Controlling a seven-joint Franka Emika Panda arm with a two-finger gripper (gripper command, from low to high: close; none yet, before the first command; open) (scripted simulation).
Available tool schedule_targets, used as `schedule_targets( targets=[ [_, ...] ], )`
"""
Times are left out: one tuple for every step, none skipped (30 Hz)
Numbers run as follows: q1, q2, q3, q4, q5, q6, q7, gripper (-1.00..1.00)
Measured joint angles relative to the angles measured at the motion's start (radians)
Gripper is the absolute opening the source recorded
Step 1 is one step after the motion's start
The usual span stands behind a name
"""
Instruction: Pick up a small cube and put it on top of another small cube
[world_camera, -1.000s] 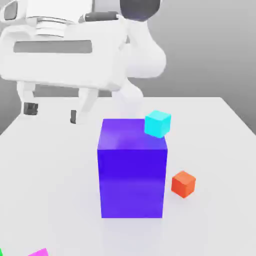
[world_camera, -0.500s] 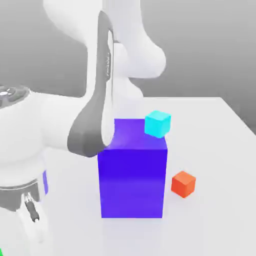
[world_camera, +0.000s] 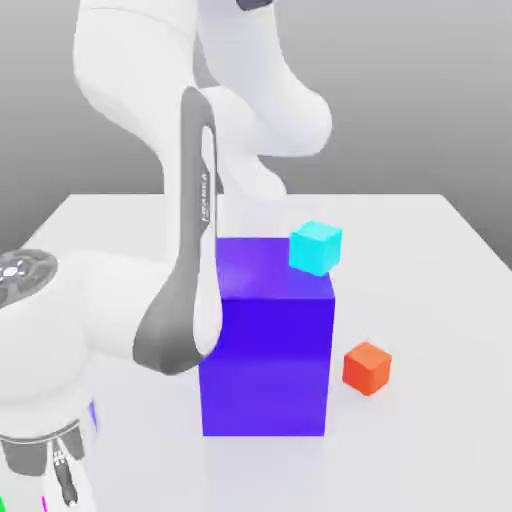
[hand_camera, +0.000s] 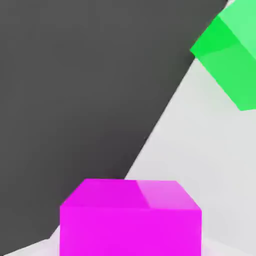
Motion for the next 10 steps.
schedule_targets(
  targets=[
    [-0.020, -0.008, -0.022, 0.029, 0.012, -0.038, 0.019, -1.00],
    [-0.041, -0.013, -0.043, 0.059, 0.025, -0.073, 0.037, -1.00],
    [-0.062, -0.009, -0.061, 0.088, 0.039, -0.100, 0.053, -1.00],
    [-0.074, 0.011, -0.069, 0.104, 0.049, -0.096, 0.059, -1.00],
    [-0.081, 0.040, -0.070, 0.114, 0.058, -0.078, 0.060, -1.00],
    [-0.087, 0.072, -0.068, 0.120, 0.066, -0.052, 0.058, -1.00],
    [-0.090, 0.095, -0.066, 0.123, 0.071, -0.032, 0.056, 1.00],
    [-0.090, 0.095, -0.066, 0.123, 0.071, -0.032, 0.056, 1.00],
    [-0.090, 0.095, -0.066, 0.123, 0.071, -0.032, 0.056, 1.00],
    [-0.090, 0.095, -0.066, 0.123, 0.071, -0.032, 0.056, 1.00]
  ],
)
